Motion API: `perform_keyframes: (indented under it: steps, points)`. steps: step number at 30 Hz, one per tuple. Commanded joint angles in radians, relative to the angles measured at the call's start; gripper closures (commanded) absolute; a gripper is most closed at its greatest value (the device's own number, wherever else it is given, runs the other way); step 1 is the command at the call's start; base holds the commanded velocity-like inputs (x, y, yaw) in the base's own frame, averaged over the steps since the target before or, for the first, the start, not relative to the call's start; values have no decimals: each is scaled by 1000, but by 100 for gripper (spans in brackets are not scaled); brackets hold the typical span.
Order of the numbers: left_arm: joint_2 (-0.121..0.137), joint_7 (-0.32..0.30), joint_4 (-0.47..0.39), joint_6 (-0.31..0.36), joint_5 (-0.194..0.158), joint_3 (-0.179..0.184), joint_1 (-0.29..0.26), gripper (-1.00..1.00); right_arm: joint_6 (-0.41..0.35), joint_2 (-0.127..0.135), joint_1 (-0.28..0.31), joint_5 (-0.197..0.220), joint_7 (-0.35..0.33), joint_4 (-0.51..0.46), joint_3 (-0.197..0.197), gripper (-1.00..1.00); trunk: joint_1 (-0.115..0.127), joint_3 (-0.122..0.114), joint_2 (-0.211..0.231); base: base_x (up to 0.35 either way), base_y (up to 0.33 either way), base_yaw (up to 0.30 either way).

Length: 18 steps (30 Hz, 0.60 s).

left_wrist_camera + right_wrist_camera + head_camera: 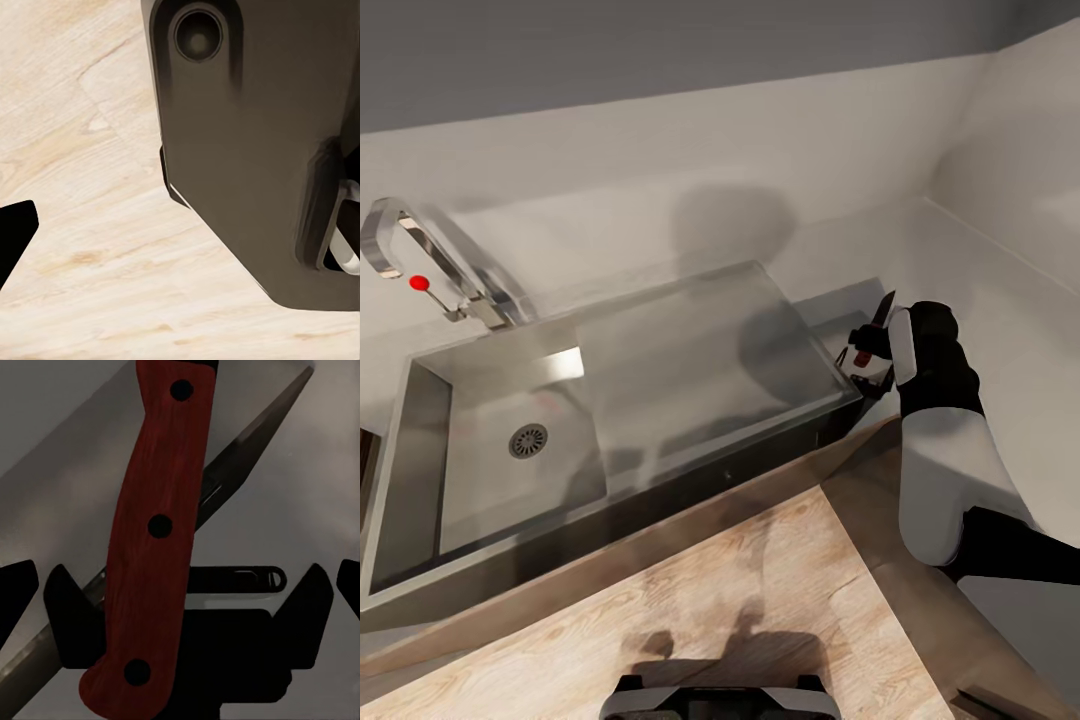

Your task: In the kitchen, take the Vidalia onion out of the sink, dice it on the chopping board with the paring knife, put the diced onion into the bowl on the countertop, then place both the paring knife and the chopping board into the sink.

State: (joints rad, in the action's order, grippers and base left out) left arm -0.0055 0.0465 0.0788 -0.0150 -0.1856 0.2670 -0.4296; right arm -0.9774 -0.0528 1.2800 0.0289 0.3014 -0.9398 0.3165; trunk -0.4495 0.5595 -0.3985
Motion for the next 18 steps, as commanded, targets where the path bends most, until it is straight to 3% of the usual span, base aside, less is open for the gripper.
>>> perform_keyframes:
  steps: [1, 18]
  points:
    - [-1, 1, 2, -1, -9, 8, -1, -100, -3, -1, 1, 3, 4, -1, 2, -100, -1, 1, -2, 0, 0, 0]
    - [-1, 1, 2, 0, -9, 8, -1, -100, -1, -1, 0, 3, 4, 40, 2, -100, -1, 1, -2, 0, 0, 0]
